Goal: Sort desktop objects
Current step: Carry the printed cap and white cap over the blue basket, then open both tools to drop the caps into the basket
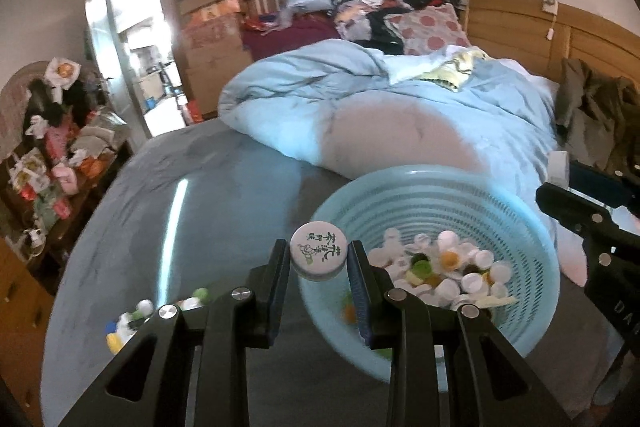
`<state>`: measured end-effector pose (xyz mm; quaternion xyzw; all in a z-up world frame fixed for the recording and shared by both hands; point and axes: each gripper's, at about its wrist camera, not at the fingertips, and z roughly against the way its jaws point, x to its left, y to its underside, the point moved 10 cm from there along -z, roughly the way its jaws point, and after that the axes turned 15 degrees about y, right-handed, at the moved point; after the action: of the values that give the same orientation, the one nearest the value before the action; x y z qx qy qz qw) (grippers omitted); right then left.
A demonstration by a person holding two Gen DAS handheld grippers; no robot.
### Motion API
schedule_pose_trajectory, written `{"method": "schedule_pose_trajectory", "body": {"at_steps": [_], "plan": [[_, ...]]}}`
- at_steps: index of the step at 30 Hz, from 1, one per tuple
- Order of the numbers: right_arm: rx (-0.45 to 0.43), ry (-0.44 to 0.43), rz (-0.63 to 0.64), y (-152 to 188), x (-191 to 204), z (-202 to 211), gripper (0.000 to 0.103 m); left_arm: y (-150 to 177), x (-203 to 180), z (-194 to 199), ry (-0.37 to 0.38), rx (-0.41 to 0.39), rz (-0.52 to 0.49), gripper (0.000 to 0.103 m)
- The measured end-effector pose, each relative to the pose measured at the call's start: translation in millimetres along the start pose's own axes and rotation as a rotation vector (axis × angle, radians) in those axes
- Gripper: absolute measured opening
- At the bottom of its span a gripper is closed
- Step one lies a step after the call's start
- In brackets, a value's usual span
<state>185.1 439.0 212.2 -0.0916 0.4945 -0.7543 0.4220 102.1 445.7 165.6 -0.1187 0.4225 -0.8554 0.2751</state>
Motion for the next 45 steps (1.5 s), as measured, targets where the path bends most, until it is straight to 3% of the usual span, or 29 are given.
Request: {"method": "schedule_pose_trajectory", "body": {"at_steps": [16,45], "plan": [[-0.01,0.104,0.045,-5.0,-17.5,-22.5,0.027,-5.7,-28.5,-45.4,0.057,0.035,-0.02,0.031],[0.001,0.092,0.039,1.1,-14.6,-33.9,0.027,0.7,-37.8,-64.7,0.069,0.063,-0.037,0.031]]}}
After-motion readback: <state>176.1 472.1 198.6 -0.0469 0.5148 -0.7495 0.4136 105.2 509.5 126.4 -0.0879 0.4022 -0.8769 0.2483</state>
